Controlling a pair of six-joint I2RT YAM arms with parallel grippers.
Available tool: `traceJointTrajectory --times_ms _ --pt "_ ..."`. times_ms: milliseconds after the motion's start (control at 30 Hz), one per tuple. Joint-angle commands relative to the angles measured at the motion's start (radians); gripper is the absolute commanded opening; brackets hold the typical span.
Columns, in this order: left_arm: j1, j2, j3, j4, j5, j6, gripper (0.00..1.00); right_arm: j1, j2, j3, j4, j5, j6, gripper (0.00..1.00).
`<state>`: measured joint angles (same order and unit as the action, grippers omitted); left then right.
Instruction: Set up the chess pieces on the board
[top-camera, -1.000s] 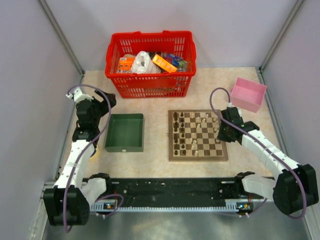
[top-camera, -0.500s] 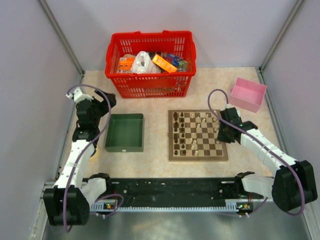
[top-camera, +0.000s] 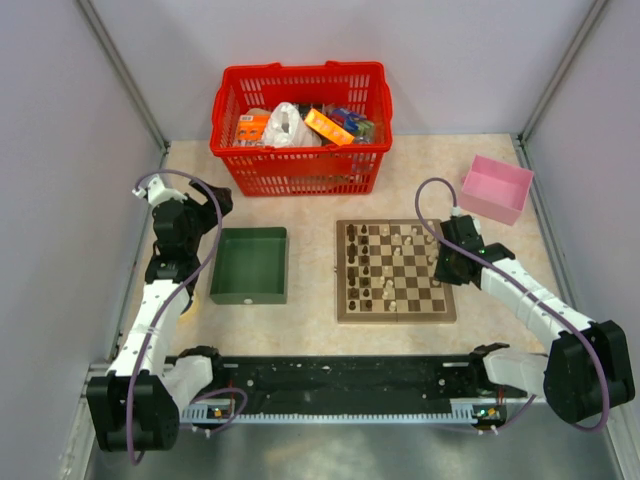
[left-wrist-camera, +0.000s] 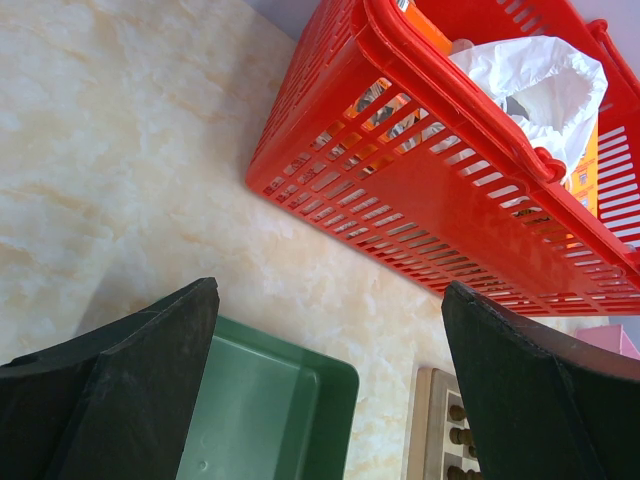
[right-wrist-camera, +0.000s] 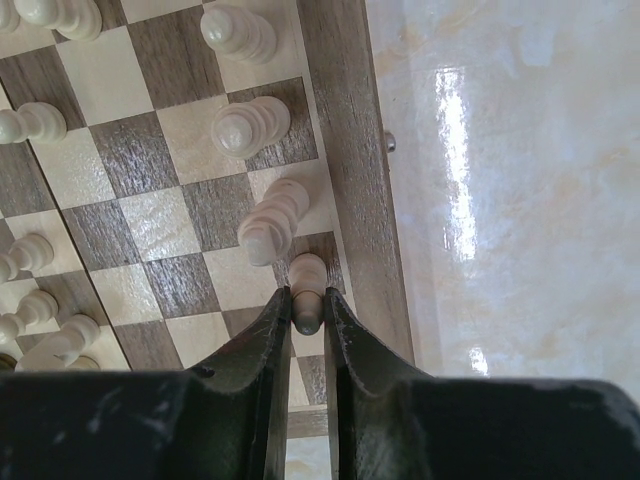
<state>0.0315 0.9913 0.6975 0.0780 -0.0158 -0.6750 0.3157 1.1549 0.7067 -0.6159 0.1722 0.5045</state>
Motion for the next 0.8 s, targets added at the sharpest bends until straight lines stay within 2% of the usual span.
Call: traceJointTrajectory --times_ms 0,600,667,767 --pt "0.004 0.003 -0.006 0.055 0.002 0.002 0.99 -0.007 -0.012 -0.001 0.028 0.030 -0.015 0.15" --pt "0.004 0.004 -0.004 0.057 0.007 0.000 0.99 -0.007 -0.012 0.017 0.025 -0.036 -0.041 0.26" --pt "0.005 0.003 -0.006 0.055 0.007 -0.001 0.99 -0.007 -0.032 0.037 0.004 -0.030 -0.044 0.29" --pt "0.005 0.001 -0.004 0.055 0.007 0.000 0.99 -0.007 -0.072 0.083 -0.042 -0.008 -0.049 0.38"
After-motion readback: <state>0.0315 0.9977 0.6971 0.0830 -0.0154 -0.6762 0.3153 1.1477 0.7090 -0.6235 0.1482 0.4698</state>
